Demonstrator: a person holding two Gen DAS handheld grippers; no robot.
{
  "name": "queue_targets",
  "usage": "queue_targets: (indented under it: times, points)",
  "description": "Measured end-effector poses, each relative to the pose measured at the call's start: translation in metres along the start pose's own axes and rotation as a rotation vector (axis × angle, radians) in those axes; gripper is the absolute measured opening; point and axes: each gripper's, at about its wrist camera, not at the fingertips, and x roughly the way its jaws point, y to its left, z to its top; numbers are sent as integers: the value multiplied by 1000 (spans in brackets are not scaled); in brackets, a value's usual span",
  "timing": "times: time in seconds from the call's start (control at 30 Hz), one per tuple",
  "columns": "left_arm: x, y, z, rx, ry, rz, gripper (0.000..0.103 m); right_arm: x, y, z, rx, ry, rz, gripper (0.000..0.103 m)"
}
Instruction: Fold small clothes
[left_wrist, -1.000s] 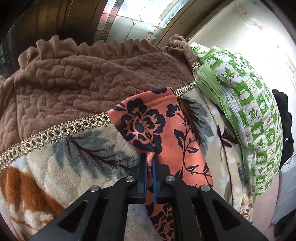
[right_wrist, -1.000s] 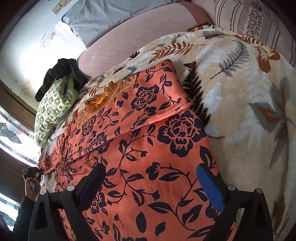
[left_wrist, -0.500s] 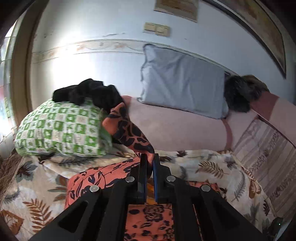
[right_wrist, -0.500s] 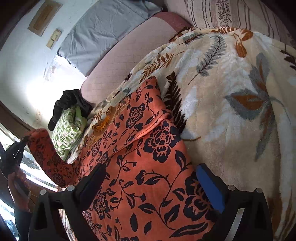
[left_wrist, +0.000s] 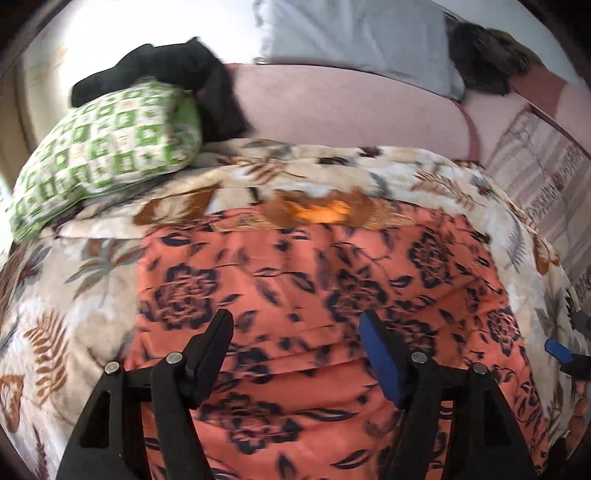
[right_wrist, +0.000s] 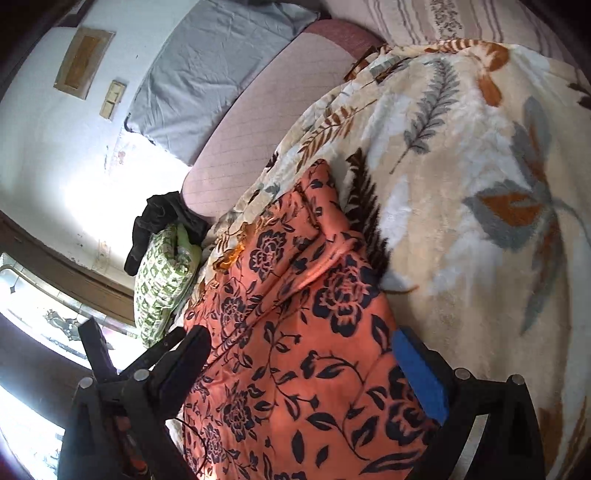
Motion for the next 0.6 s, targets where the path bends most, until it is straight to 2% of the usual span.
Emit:
queue_targets:
  times: [0.13, 0.23, 0.37, 0.5, 0.53, 0.57, 0.6]
  points:
    - [9, 82, -9, -194, 2, 93, 72, 43, 24, 39, 102, 50, 138, 100]
    - [22, 116, -18, -283, 12, 98, 72, 95, 24, 63, 226, 95, 92, 100]
    - [39, 128, -26, -335, 15, 62, 72, 143, 4, 73, 350, 80, -62, 98]
    - [65, 131, -36, -336, 65, 59, 72, 162, 18, 79, 265, 67, -180, 95]
    - [70, 133, -41, -343, 70, 54, 72, 165, 24, 82, 225, 71, -219, 88]
    - [68, 133, -45, -337, 33, 52, 72, 168, 30, 85, 181, 75, -262, 51]
    - [67, 131, -46, -326, 17, 56, 72, 173, 32, 87, 158, 100, -291, 7]
